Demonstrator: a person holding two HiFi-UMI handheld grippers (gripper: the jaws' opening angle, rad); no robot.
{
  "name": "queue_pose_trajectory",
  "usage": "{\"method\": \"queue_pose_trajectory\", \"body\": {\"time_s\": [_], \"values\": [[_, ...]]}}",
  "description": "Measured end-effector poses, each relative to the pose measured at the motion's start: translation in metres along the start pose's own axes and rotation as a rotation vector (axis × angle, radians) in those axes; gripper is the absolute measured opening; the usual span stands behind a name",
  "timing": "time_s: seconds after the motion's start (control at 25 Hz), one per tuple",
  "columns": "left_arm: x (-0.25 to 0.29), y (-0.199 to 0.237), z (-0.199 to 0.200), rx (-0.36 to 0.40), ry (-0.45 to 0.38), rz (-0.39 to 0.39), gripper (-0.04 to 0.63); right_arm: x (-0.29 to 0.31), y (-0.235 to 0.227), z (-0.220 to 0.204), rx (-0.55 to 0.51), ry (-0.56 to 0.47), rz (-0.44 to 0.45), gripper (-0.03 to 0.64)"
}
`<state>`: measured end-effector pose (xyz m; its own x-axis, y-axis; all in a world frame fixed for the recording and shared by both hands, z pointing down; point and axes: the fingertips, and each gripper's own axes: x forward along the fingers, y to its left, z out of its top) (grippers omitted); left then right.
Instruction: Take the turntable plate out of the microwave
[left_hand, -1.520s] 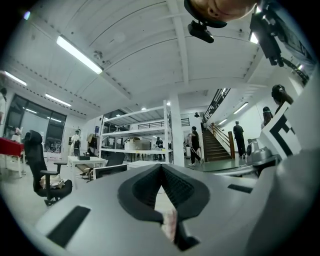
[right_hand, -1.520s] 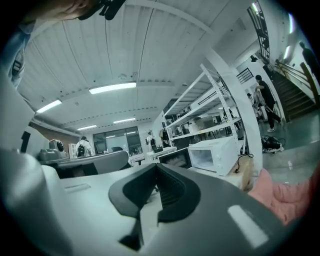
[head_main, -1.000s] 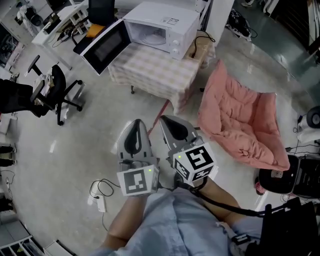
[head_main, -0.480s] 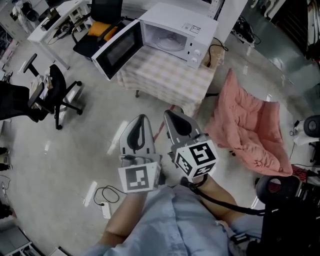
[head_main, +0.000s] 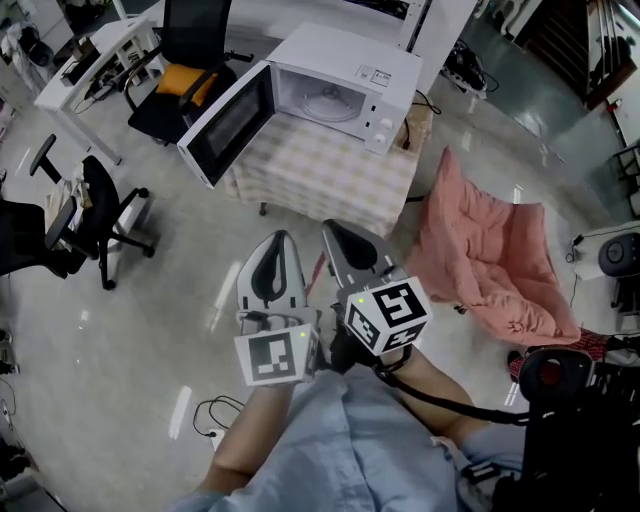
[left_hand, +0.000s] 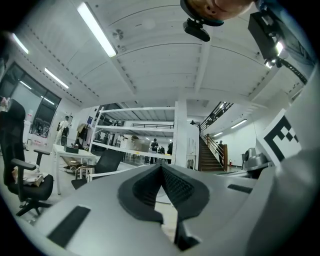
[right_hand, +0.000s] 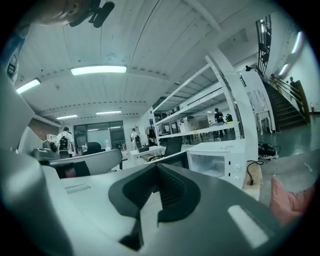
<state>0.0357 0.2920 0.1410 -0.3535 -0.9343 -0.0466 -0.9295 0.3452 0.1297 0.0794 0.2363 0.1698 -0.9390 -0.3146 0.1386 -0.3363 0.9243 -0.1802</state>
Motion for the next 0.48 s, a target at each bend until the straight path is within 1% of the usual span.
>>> {"method": "queue_pose_trajectory", "body": {"time_s": [0.16,0.28,0.48], "values": [[0.018,0.009,-0.008,-0.005,0.009,-0.001,0.008,0.017,-0.011,-0.002,0.009,0.002,-0.012,0.002],[0.036,0.015,-0.013,0.017,0.015,-0.006,0.008,0.033,-0.024,-0.004,0.022,-0.005,-0.019,0.002],[0.073,0.023,-0.021,0.033,0.035,0.009,0.008,0.064,-0.052,-0.004,0.050,-0.010,-0.019,0.002]]}}
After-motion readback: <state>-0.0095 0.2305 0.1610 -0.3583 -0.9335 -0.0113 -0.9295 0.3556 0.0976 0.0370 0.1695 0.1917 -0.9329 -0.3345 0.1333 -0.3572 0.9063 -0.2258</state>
